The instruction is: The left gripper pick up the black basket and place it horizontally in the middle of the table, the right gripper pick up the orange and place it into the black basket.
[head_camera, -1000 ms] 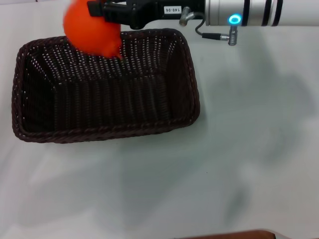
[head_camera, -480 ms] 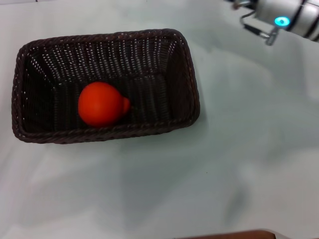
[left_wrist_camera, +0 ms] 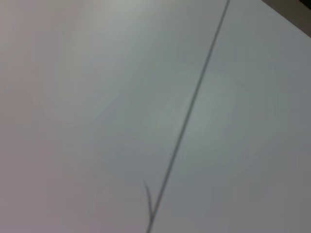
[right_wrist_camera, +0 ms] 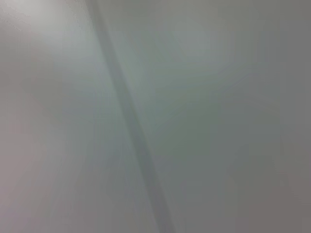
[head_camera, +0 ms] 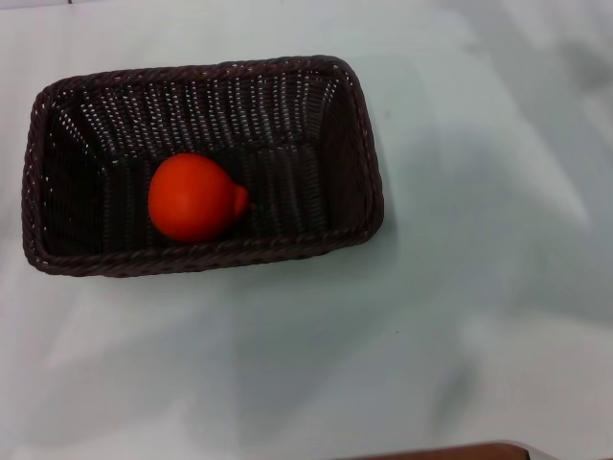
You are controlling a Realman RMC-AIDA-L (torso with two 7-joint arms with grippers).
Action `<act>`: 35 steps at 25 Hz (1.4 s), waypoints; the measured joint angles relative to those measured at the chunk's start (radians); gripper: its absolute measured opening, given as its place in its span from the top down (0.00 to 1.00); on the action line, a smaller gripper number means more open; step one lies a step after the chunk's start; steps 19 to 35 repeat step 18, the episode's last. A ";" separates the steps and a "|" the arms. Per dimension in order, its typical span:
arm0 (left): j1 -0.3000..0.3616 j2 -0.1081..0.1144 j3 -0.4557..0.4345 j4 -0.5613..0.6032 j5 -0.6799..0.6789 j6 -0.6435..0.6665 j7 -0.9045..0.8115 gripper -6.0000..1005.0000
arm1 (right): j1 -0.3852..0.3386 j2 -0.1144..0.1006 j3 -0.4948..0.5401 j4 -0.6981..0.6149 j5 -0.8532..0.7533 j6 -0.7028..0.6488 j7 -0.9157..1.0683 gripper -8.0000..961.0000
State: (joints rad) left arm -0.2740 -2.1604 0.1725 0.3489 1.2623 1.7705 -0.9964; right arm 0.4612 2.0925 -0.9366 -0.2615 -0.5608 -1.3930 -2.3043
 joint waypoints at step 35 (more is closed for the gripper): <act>0.002 -0.002 -0.141 -0.066 -0.020 -0.004 0.092 0.41 | -0.027 0.003 0.235 0.174 0.207 -0.072 -0.169 0.13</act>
